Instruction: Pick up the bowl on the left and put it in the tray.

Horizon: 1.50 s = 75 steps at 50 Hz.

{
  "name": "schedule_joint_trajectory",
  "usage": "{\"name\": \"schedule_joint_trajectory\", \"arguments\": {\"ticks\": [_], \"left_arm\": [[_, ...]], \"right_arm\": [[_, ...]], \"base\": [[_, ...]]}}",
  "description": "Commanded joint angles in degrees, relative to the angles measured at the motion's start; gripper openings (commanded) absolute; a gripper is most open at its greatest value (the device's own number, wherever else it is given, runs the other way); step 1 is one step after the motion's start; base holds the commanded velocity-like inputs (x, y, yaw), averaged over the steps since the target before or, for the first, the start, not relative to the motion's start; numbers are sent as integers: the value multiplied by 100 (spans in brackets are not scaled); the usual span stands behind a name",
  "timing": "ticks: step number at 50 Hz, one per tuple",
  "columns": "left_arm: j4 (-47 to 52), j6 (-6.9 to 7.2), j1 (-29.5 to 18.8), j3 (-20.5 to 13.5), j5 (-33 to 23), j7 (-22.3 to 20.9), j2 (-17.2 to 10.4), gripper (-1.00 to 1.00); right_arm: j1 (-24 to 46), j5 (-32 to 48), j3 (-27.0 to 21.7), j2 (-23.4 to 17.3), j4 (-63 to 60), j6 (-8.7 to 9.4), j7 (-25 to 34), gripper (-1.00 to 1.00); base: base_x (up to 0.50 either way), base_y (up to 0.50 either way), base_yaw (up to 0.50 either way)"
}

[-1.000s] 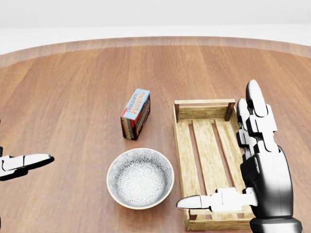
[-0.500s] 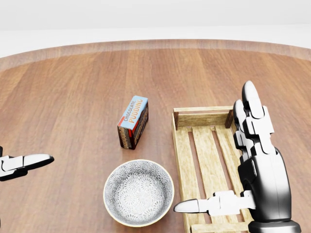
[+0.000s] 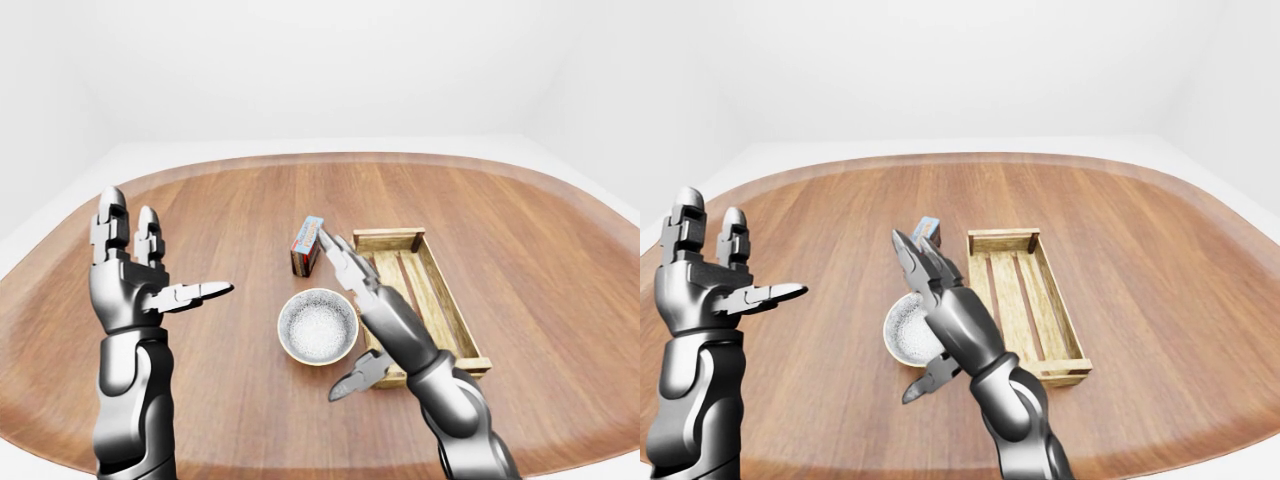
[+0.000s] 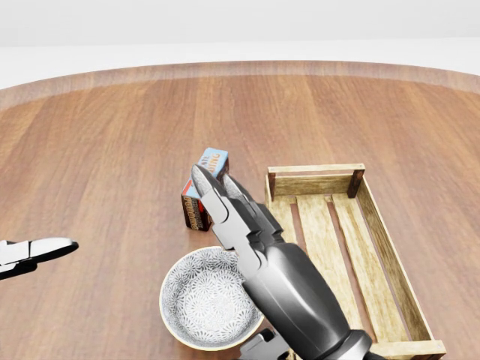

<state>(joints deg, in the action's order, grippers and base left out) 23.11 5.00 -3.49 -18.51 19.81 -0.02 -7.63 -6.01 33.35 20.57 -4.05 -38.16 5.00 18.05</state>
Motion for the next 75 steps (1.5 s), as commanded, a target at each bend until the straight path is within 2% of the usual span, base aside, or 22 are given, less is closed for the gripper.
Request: {"name": "schedule_joint_trajectory", "arguments": {"ticks": [1, 9, 41, 55, 75], "left_arm": [[19, 0, -11, -26, 33, 11, -13, 100], [16, 0, -11, -24, 43, 17, -17, 100], [51, 0, -6, -29, 42, 14, -16, 100], [82, 0, 3, -41, 57, 18, -14, 100], [95, 0, 19, -45, 48, 9, -2, 100]], "right_arm": [[21, 1374, 591, 146, 453, 0, 810, 100], [-61, 1676, 620, 292, 602, 0, 888, 100], [-89, 2465, 668, 420, 1331, 0, 612, 100], [-77, 2629, 395, 445, 1723, 0, 452, 100], [13, 2333, 16, 450, 2443, 0, 213, 100]], "base": [[0, 0, 0], [0, 0, 0], [0, 0, 0], [0, 0, 0], [0, 0, 0]]}}
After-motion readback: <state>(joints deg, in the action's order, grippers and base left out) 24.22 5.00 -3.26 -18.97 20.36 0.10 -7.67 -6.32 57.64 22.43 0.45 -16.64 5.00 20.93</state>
